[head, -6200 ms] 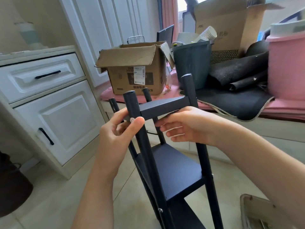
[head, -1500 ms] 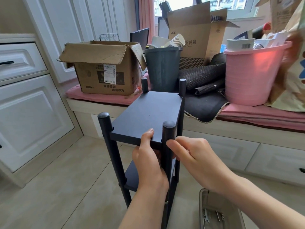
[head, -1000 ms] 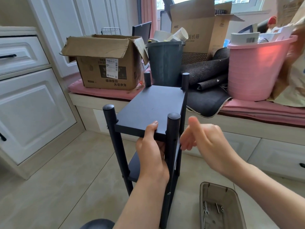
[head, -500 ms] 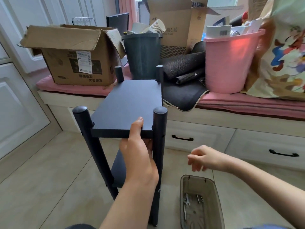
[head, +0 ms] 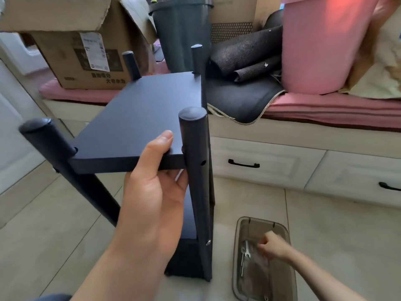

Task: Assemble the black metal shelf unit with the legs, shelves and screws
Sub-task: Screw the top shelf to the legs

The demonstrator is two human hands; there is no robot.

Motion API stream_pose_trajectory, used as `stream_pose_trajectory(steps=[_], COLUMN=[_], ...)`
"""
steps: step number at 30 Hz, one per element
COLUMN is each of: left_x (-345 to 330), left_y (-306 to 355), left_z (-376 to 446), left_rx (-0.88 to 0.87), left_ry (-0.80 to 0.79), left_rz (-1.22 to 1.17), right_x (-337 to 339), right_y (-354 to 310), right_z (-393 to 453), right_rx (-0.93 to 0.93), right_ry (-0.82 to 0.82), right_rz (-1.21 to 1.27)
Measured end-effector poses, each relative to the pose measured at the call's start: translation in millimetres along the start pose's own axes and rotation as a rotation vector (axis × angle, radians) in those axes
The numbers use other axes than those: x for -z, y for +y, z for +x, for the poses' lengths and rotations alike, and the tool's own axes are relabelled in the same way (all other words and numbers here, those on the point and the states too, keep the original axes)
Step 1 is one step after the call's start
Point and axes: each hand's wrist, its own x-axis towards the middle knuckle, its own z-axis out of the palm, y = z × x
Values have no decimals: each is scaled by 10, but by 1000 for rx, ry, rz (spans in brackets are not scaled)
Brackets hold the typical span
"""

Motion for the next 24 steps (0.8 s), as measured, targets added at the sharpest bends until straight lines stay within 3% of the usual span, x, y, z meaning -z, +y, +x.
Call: stream_pose_trajectory(steps=[5,16,24], left_x=[-53,-113,-83], left_y=[-12,-41,-62], left_z=[-7,18,32], left_rx=[21,-4,-12], left_ry=[-23,24,19], left_rz=[-1,18,41], right_x=[-234,-980,-1107], right_y=[85,90,30], right_z=[248,510,450], right_rx=[-53,-95,-138], right_ry=[-57,-44,1], right_rz=[-190,-221,-205])
